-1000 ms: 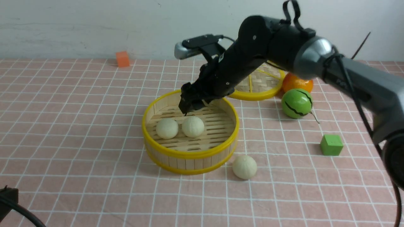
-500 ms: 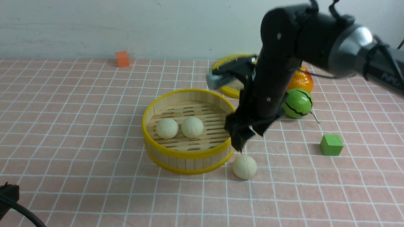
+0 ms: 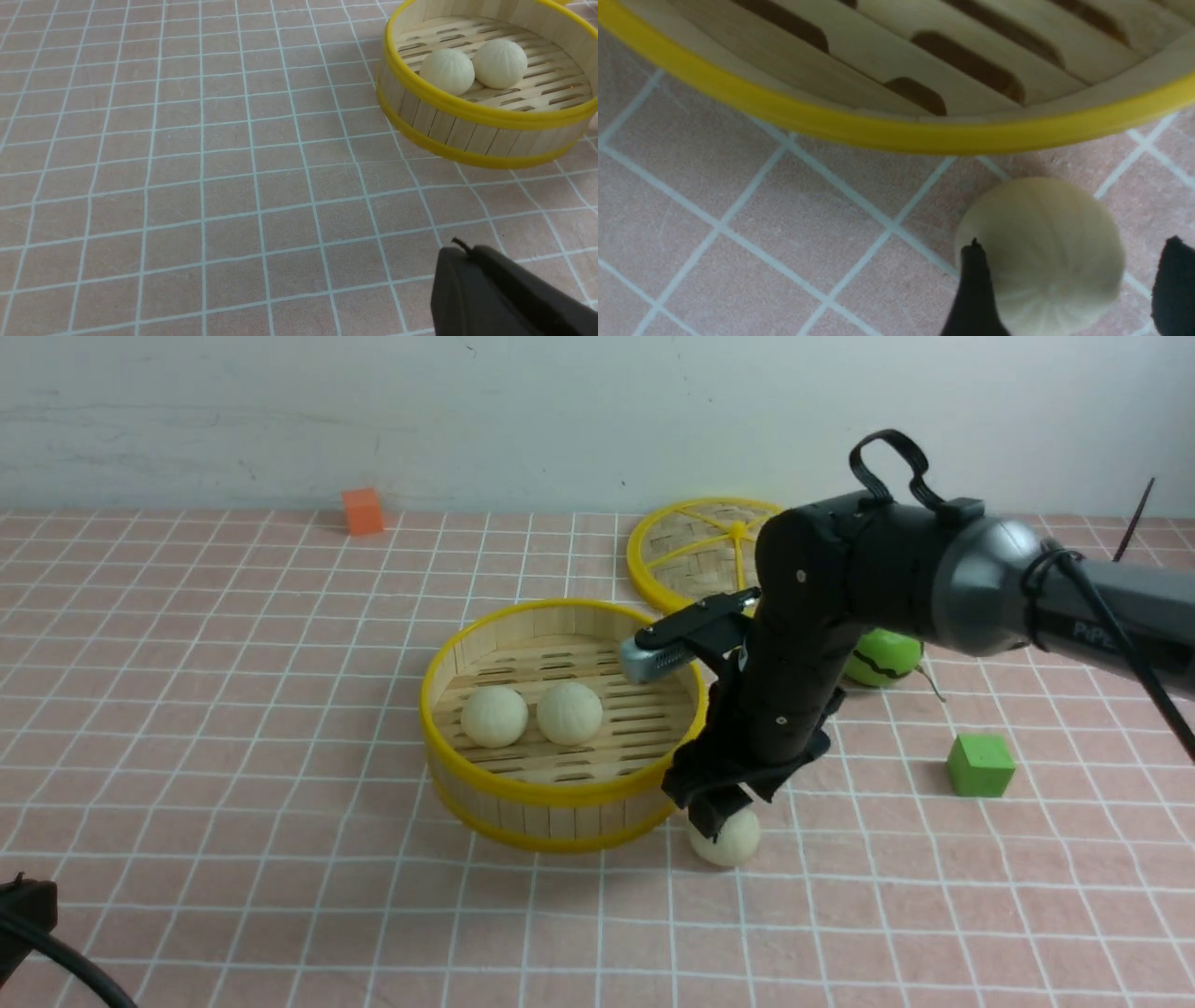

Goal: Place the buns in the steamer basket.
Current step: Use the right arm to grab a steamed stuffed bun, then use the right arm to put the steamed stuffed bun into the steamer

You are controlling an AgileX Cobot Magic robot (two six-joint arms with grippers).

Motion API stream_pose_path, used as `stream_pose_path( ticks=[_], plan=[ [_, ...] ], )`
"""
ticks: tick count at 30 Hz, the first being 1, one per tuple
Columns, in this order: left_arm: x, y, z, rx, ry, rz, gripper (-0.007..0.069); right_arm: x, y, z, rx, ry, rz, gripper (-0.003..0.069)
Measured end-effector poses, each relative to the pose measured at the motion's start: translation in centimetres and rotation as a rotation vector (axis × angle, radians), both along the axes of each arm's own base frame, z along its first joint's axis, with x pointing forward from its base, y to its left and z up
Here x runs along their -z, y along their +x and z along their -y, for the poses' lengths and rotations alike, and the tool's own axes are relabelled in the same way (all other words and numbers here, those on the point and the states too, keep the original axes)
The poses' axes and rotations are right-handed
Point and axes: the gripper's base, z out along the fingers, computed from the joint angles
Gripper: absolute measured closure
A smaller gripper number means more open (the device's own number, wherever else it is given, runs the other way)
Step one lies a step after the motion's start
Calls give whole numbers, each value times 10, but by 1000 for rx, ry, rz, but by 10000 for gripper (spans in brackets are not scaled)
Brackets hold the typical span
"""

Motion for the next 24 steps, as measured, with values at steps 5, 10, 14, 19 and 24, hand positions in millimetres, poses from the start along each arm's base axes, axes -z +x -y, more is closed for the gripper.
stream_pose_path(
  ticks=[5,10,14,19,24],
  plan=[
    [0,0,0,1,-1,3,638,10,1,-1,22,-3,-29,435],
    [-1,0,0,3,-3,10,637,4,0,-1,17,-15,-50,637],
    [-1,0,0,3,-3,10,636,-25,0,-1,-18,-32,-74,640],
    [-2,1,1,7,-8,25,631,-87,12,-16,-58,114,65,640],
    [-4,1,1,11,-14,43,627,-108,18,-41,-142,188,182,640]
  ],
)
